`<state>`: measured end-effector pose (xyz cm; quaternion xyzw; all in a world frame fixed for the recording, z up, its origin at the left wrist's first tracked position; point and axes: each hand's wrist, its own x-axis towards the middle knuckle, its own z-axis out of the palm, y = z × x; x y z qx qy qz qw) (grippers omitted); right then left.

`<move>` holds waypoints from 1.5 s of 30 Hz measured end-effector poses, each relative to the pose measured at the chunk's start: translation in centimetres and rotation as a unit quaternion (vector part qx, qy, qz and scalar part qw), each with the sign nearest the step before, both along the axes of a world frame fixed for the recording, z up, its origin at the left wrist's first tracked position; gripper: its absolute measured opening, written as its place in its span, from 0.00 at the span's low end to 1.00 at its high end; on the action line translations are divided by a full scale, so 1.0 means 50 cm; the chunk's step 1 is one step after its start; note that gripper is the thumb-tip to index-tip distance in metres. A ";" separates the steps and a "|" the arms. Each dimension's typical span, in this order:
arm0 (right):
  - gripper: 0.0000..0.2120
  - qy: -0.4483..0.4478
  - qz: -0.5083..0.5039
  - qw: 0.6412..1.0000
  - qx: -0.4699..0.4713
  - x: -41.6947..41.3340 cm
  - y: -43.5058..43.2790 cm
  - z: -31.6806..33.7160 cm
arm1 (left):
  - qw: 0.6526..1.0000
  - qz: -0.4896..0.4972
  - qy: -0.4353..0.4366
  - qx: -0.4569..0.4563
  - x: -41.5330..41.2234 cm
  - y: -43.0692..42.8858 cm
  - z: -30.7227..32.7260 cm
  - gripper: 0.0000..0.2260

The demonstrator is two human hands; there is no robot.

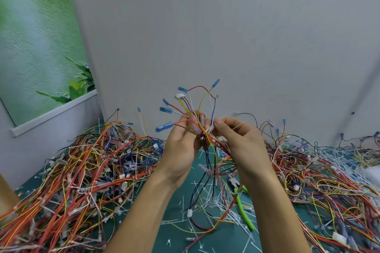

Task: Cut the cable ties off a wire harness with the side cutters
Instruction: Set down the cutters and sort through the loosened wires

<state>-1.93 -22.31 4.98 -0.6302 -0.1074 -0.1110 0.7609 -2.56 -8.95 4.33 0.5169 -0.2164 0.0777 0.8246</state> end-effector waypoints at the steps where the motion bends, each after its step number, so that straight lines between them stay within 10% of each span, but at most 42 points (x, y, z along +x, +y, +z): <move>1: 0.08 -0.001 -0.003 1.000 0.008 0.001 0.004 -0.002 | 1.000 0.006 -0.004 0.002 0.001 0.000 0.001 0.08; 7: 0.09 0.005 -0.009 0.999 0.036 0.003 0.017 -0.007 | 0.997 0.048 -0.016 0.055 0.003 0.004 -0.004 0.20; 23: 0.06 -0.002 0.024 1.000 -0.007 0.004 -0.001 -0.004 | 0.995 -0.051 0.053 -0.066 0.007 0.029 0.014 0.03; 45: 0.11 0.048 0.059 0.995 0.058 -0.002 0.001 0.006 | 0.992 -0.074 0.062 -0.083 0.009 0.015 0.005 0.10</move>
